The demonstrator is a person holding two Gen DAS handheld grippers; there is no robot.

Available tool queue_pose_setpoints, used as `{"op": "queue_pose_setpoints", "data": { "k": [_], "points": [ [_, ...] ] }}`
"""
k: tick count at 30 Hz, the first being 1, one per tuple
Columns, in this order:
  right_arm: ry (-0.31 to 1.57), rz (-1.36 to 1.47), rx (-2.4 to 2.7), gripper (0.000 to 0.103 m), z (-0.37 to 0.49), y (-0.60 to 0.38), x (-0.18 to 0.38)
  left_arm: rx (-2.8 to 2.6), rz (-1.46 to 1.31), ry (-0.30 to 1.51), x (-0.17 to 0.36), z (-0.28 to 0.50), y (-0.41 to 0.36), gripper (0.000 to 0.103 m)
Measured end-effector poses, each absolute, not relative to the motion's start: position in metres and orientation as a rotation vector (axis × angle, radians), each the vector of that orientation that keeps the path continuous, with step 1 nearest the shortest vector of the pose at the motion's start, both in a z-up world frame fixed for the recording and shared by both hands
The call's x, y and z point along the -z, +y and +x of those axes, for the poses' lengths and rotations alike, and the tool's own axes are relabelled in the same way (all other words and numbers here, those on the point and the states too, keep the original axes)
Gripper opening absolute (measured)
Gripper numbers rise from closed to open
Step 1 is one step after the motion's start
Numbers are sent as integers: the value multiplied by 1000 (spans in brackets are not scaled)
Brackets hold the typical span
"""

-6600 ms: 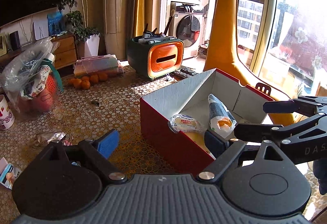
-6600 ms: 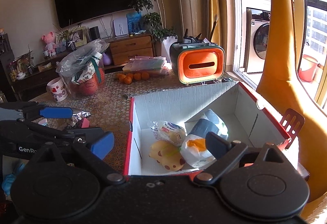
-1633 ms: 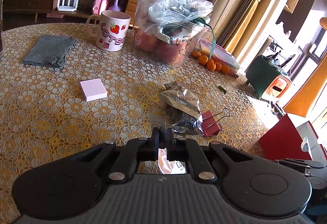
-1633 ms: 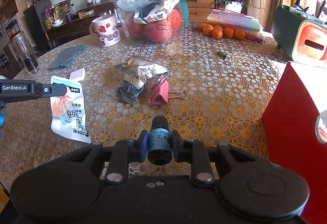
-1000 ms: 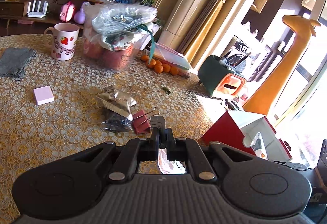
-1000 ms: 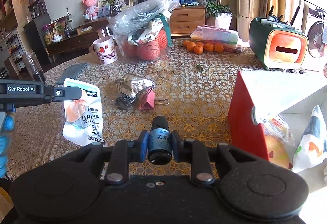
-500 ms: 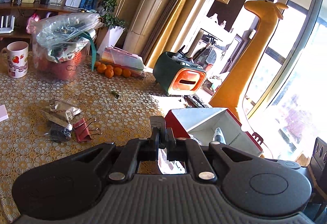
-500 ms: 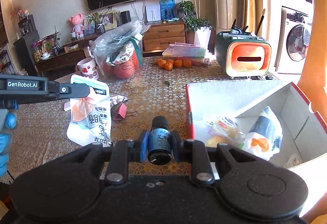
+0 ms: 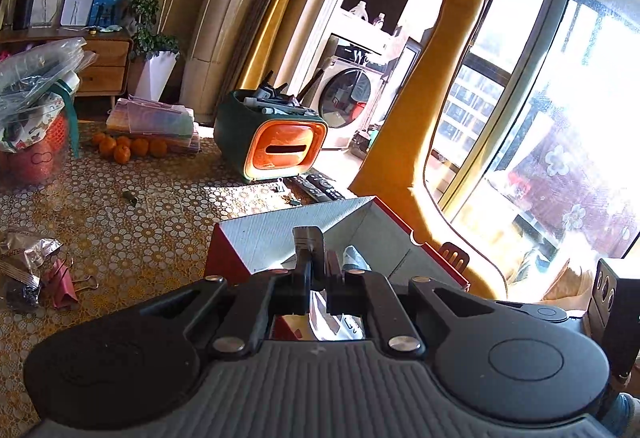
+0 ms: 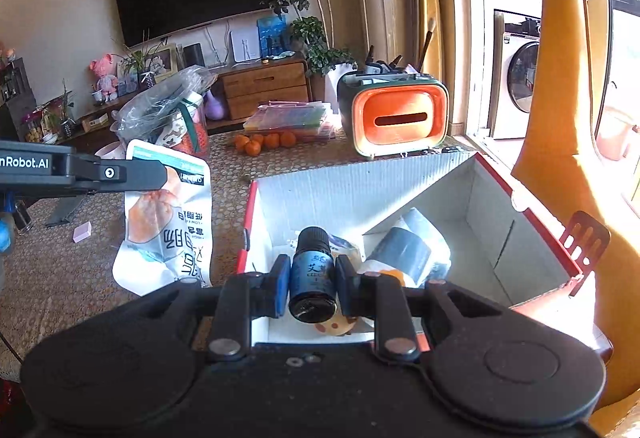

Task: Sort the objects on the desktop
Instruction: 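Carry the bottle and sausage packet with both tools over the red box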

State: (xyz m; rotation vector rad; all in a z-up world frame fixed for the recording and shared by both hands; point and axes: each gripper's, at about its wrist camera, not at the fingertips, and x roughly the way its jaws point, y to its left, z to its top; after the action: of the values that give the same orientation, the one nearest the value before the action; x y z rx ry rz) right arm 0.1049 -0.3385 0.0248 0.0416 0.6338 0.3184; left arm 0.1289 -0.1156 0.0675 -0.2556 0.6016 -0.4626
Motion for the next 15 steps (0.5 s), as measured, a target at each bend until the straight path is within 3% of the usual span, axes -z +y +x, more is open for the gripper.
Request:
{"op": "queue_pose_setpoints", "data": {
  "k": [15],
  "points": [
    [650,58,-198,23,132,-398,-8,524,-129,614,-49,180,-179,5]
  ]
}}
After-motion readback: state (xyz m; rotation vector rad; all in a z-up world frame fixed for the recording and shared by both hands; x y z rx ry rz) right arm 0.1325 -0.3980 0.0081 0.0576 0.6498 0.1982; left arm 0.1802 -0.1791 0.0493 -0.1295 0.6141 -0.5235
